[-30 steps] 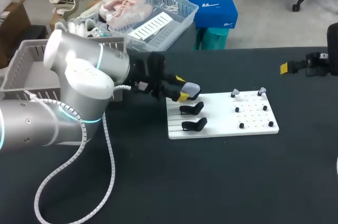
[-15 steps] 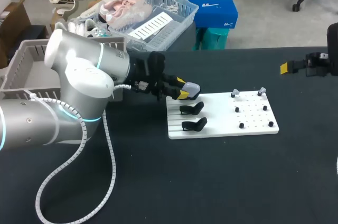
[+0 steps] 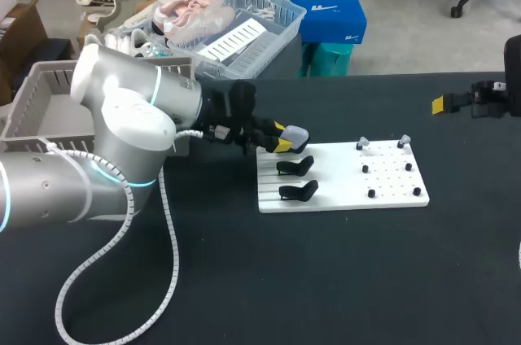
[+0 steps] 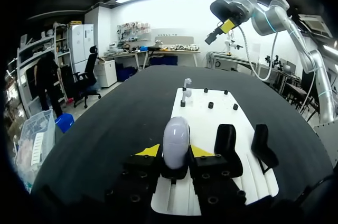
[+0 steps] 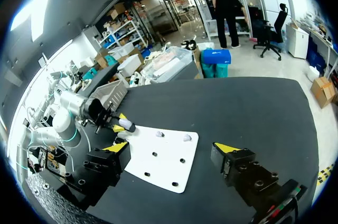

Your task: Pick up each earbud case from the left stands, insert the matching earbuds, close the lid, and place the case in the box.

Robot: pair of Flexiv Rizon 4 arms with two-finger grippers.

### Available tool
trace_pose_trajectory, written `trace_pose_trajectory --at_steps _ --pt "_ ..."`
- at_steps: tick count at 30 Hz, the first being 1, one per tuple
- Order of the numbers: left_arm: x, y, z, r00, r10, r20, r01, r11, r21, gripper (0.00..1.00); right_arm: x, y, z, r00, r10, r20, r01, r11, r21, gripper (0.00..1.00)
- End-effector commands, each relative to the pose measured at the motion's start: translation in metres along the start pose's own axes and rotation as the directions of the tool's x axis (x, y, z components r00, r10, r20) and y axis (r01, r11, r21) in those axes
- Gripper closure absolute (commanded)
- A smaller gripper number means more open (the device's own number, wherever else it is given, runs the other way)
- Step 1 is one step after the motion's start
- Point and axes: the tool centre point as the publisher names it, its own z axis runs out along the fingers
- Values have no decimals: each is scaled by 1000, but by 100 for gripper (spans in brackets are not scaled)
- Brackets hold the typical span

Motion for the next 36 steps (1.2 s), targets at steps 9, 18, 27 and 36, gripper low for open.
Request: trace_pose_trajectory --at_steps 9,18,27,36 --pt "0 -2 -4 1000 1 3 -1 1000 11 91 0 0 0 1000 -1 0 1 1000 0 0" --pt "-5 -3 -6 1000 -6 19 6 1000 9 100 0 0 0 1000 -1 0 1 1000 0 0" --pt "-19 0 -15 998 -47 53 48 999 -19 100 0 0 0 1000 -1 0 1 1000 0 0" --pt "-43 -27 -36 997 -8 75 12 999 -47 100 0 0 0 1000 -1 0 1 1000 0 0"
